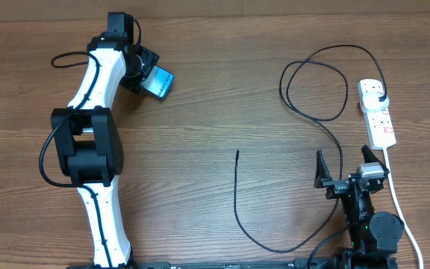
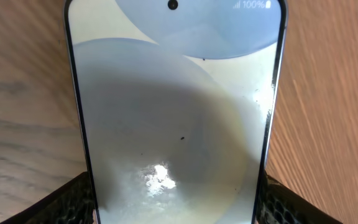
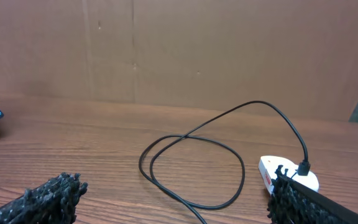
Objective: Plug charger to phone and switch on socket
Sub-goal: 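Lift the phone with the left gripper and tilt it upright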
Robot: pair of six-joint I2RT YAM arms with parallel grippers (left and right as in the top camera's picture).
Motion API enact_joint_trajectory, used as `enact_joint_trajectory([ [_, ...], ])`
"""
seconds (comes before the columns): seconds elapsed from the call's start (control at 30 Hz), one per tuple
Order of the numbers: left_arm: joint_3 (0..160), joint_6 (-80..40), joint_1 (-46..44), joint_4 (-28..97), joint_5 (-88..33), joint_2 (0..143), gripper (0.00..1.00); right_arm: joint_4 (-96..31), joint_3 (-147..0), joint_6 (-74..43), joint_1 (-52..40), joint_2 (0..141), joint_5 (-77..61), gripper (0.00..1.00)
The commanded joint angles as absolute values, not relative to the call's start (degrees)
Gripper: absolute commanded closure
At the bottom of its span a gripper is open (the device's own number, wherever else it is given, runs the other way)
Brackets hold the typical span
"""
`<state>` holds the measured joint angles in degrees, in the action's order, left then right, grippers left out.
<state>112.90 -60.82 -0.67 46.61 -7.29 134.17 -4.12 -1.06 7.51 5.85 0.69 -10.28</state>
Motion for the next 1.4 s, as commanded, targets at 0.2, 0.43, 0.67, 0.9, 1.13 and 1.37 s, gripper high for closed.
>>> enact_joint_trajectory([
  [0.2, 114.72, -54.57, -1.45, 43.86, -15.11, 134.45, 0.96, -3.92, -0.43, 7.57, 5.41, 0.23, -10.35, 0.00],
  [0.43, 114.72, -52.23, -2.57, 42.76, -18.76, 134.45, 0.96, -3.92, -0.45, 7.57, 5.41, 0.23, -10.35, 0.00],
  [0.67, 114.72, -50.72, -3.62, 40.56, -24.25, 134.45, 0.96, -3.92, -0.45, 7.57, 5.41, 0.23, -10.35, 0.00],
  [0.9, 114.72, -50.78, -4.21, 39.77, -29.85, 134.45, 0.96, -3.92, -0.45, 7.57, 5.41, 0.23, -10.35, 0.00],
  [1.13, 114.72, -52.60, -4.21, 39.55, -35.83, 134.45, 0.96, -3.95, -0.45, 7.57, 5.41, 0.23, -10.35, 0.00],
  [1.37, 114.72, -53.87, -4.27, 38.57, -41.74, 134.45, 0.96, -3.92, -0.45, 7.57, 5.41, 0.23, -10.35, 0.00],
])
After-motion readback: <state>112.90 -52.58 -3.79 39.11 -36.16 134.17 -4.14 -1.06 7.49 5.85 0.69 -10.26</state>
